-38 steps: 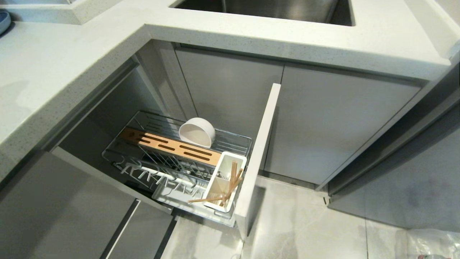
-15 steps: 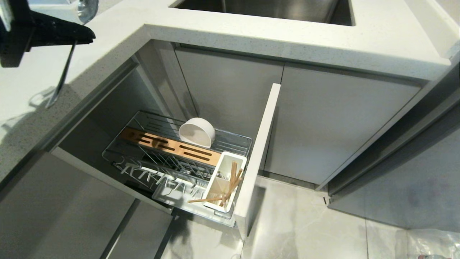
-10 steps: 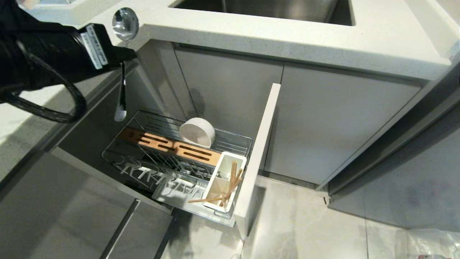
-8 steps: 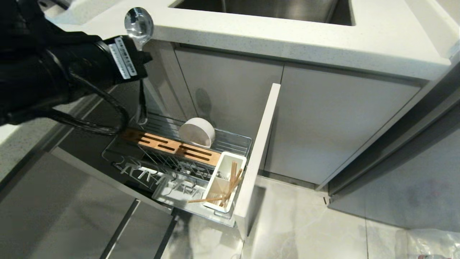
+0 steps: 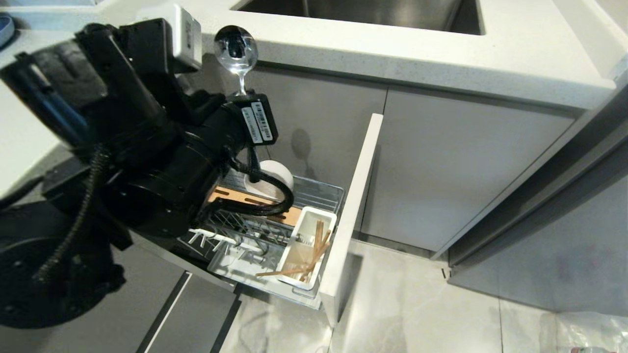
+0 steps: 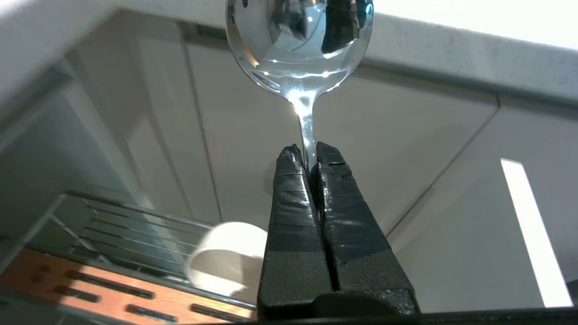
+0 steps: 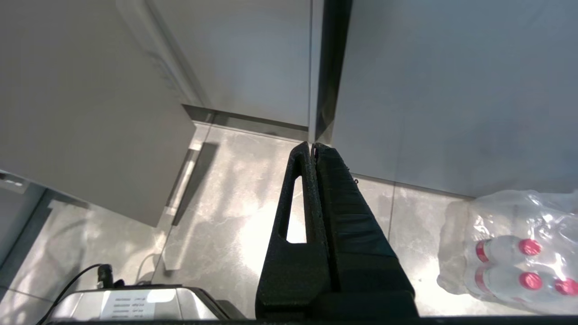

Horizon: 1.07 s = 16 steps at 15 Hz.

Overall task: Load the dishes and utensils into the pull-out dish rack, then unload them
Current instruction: Pick up the spoon and place it in the cupboard

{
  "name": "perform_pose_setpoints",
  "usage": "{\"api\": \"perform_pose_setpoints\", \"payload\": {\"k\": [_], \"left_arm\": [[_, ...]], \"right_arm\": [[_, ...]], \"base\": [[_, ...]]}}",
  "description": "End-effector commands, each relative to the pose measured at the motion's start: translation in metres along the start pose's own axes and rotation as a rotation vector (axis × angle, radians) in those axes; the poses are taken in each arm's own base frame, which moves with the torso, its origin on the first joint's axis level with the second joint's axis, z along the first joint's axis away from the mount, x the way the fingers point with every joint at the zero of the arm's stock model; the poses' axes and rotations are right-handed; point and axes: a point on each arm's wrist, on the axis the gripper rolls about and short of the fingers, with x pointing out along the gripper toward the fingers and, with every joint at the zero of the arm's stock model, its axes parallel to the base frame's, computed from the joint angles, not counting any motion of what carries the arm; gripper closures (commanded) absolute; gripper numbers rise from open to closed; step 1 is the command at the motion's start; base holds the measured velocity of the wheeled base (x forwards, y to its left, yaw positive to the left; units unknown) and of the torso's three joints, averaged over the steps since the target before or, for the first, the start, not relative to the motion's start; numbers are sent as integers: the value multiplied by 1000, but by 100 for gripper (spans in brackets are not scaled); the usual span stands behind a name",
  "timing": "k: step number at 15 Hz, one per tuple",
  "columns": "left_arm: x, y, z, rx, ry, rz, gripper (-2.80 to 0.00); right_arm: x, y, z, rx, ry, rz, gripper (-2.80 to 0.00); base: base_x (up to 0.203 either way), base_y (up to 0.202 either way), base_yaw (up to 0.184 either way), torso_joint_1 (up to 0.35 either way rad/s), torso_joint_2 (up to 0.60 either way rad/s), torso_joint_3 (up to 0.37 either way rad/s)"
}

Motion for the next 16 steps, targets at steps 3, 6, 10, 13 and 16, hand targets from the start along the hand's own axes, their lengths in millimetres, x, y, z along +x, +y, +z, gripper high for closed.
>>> {"api": "perform_pose_setpoints", "payload": {"k": [3, 6, 10, 13, 16], "left_arm": [[20, -22, -52, 53, 63, 23, 0], [35, -28, -88, 80, 89, 61, 0], [45, -34, -125, 99, 109, 80, 0], [47, -37, -142, 115, 136, 78, 0], [48, -40, -159, 123, 172, 74, 0]], "right_arm": [[0, 0, 0, 0, 1, 0, 0], [0, 0, 0, 0, 1, 0, 0], [0, 0, 0, 0, 1, 0, 0], [0, 0, 0, 0, 1, 0, 0], [0, 0, 0, 0, 1, 0, 0]], "base": [[0, 0, 0, 0, 0, 0], [0, 0, 0, 0, 0, 0], [0, 0, 0, 0, 0, 0], [0, 0, 0, 0, 0, 0], [0, 0, 0, 0, 0, 0]]}}
